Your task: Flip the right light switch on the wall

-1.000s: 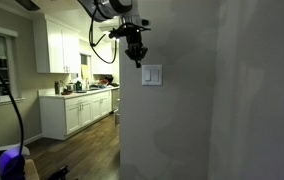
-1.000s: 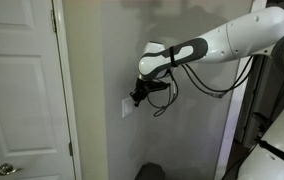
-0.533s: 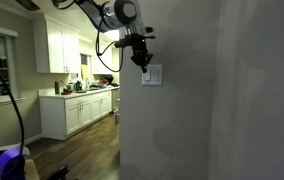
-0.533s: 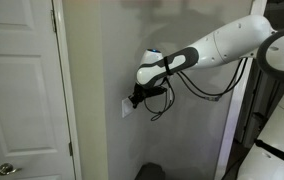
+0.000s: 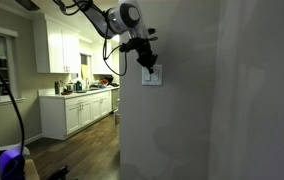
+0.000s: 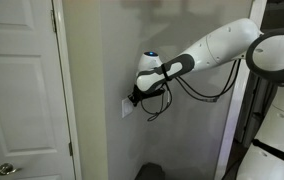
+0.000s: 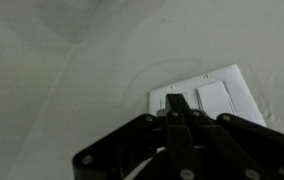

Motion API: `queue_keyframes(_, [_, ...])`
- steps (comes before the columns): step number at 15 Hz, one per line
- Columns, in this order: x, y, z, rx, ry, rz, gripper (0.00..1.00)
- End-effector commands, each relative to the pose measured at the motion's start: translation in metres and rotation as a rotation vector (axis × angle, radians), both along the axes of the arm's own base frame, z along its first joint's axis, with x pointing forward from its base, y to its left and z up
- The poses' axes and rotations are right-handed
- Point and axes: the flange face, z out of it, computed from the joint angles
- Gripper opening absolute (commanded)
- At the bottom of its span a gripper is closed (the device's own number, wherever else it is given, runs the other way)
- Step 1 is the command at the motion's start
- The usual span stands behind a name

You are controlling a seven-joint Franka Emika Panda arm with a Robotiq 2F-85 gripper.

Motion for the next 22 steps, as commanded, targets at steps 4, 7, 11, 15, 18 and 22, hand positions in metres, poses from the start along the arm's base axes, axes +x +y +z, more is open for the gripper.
queue_keyframes(4, [0.025, -0.004, 0.016, 0.025, -0.059, -0.074, 0.00])
queue_keyframes(7, [0.035, -0.006, 0.016, 0.027, -0.021, -0.080, 0.00])
queue_keyframes(11, [0.043, -0.006, 0.011, 0.023, 0.019, -0.083, 0.00])
queue_keyframes(15, [0.045, -0.007, 0.009, 0.017, 0.050, -0.095, 0.00])
queue_keyframes(18, [0.044, -0.008, 0.003, 0.021, 0.070, -0.094, 0.00])
queue_keyframes(22, [0.043, -0.006, -0.006, 0.015, 0.092, -0.097, 0.00])
